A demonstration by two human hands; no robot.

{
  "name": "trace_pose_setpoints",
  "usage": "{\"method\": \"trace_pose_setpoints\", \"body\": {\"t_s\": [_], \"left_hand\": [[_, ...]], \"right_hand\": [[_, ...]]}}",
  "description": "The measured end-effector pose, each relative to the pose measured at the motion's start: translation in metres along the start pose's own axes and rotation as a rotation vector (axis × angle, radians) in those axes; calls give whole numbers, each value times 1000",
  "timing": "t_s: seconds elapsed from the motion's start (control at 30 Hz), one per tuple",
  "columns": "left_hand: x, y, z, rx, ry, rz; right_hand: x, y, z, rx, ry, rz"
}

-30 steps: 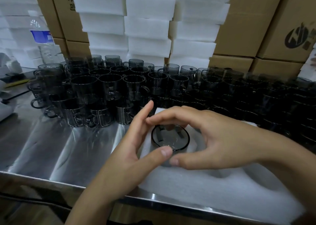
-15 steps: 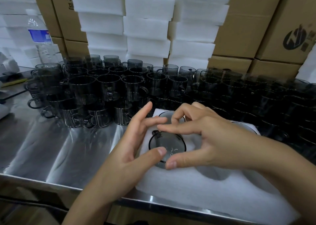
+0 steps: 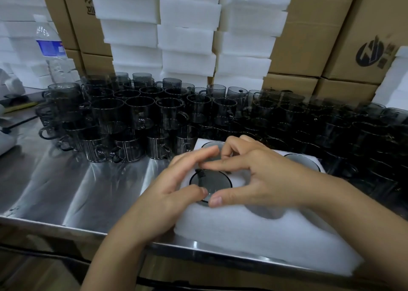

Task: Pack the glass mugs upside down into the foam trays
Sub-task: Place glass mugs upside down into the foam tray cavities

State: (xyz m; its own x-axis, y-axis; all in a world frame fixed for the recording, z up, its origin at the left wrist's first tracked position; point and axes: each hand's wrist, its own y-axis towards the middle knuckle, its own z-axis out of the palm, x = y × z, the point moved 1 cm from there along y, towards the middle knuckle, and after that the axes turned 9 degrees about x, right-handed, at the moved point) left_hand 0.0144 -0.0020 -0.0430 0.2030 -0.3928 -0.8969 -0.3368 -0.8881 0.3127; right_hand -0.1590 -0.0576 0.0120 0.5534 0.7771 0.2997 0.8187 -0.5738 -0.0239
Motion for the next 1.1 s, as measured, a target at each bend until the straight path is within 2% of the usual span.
{"method": "trace_pose_setpoints", "body": {"t_s": [0.17, 0.27, 0.33, 0.4, 0.5, 0.6, 0.67, 0.87, 0.97, 1.1], "left_hand": [[-13, 16, -11, 59, 11, -10], [-15, 30, -12, 82, 17, -19], [-12, 35, -10, 100, 57, -39], [-8, 34, -8, 107, 43, -61], [-6, 31, -7, 96, 75, -46], [-8, 32, -7, 87, 85, -38], [-8, 32, -7, 86, 96, -31], [-7, 32, -8, 80, 119, -27], [-7, 32, -8, 80, 101, -15], [-7, 32, -8, 72, 92, -8]], "right_hand": [[-5, -1, 2, -28, 280, 26], [-6, -2, -3, -197, 514, 98], [-14, 1, -11, -330, 561, 212], [-27, 7, -22, -479, 479, 287], [-51, 13, -41, -617, 78, 429], [-72, 18, -48, -525, -346, 583], [-81, 22, -46, -463, -501, 623], [-92, 26, -43, -485, -569, 579], [-96, 26, -47, -535, -597, 629], [-104, 24, -49, -436, -554, 694]]}}
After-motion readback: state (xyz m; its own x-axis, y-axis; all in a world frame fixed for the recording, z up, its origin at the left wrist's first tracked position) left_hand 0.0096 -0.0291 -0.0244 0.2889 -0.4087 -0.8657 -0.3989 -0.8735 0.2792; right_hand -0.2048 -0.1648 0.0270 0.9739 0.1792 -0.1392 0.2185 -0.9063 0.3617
